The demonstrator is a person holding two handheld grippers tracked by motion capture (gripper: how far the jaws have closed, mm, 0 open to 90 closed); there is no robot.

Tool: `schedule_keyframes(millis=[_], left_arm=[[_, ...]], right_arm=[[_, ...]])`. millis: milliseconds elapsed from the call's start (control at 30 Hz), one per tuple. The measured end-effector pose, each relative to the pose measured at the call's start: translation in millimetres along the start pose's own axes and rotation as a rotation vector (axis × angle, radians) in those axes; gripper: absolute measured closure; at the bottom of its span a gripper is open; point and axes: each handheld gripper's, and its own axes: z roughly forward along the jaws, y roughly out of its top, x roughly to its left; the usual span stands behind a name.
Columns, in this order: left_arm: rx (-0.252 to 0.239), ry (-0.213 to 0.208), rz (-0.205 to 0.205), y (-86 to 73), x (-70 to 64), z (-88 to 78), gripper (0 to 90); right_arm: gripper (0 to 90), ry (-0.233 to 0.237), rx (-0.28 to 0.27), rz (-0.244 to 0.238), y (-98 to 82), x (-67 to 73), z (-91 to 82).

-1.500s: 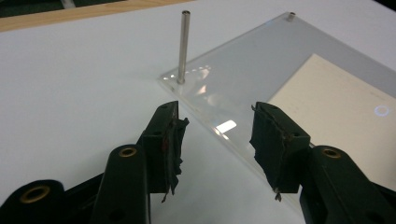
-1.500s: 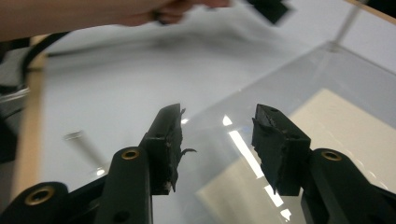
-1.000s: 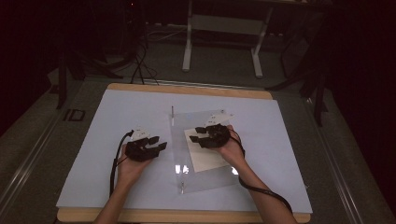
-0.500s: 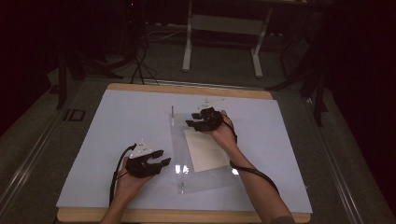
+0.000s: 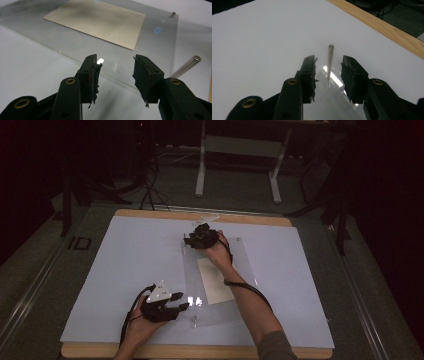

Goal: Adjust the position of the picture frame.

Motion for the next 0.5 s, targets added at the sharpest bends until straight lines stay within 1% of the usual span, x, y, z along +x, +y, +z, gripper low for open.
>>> schedule_keyframes(millis=[100, 133, 167, 200, 233, 267, 300, 333, 367, 400, 433, 500], left_arm=[[-0.007, -0.009, 0.003, -1.3, -3.1, -1.1, 53.4], [-0.010, -0.016, 0.002, -2.3, -3.8, -1.7, 53.3], [-0.010, -0.016, 0.002, -2.3, -3.8, -1.7, 53.2], [-0.012, -0.023, 0.007, -3.8, -4.4, -2.7, 53.2], [-0.009, -0.025, 0.009, -4.4, -4.3, -3.0, 53.1], [-0.007, -0.025, 0.009, -4.9, -4.2, -3.1, 53.1], [-0.004, -0.022, 0.009, -5.2, -4.4, -3.1, 53.1], [0.003, -0.013, 0.015, -5.5, -5.4, -3.3, 53.1], [0.007, -0.012, 0.023, -5.9, -6.6, -3.3, 53.2], [0.009, -0.017, 0.028, -6.4, -7.3, -3.7, 53.2], [0.007, -0.025, 0.026, -7.2, -8.3, -3.6, 53.2], [0.016, -0.030, 0.036, -8.2, -10.1, -3.9, 53.1]], right_arm=[[66.8, -0.022, 0.018, 0.022, 4.1, -3.3, 14.1], [67.5, -0.024, 0.021, 0.040, 4.5, -4.6, 19.0], [67.5, -0.024, 0.021, 0.040, 4.5, -4.6, 19.0], [68.4, -0.036, 0.026, 0.058, 4.5, -5.9, 25.1], [68.7, -0.032, 0.024, 0.090, 3.6, -6.8, 32.5], [70.8, -0.034, 0.029, 0.103, 3.4, -6.4, 36.4], [74.7, -0.031, 0.031, 0.106, 3.5, -5.6, 39.2], [79.7, -0.025, 0.032, 0.102, 4.1, -4.4, 41.0], [82.6, -0.024, 0.039, 0.093, 4.2, -2.1, 43.1], [83.8, -0.050, 0.057, 0.062, 3.9, 1.0, 45.1], [84.4, -0.070, 0.060, 0.049, 3.2, 3.3, 46.2], [84.6, -0.076, 0.051, 0.076, 1.7, 3.9, 45.8]])
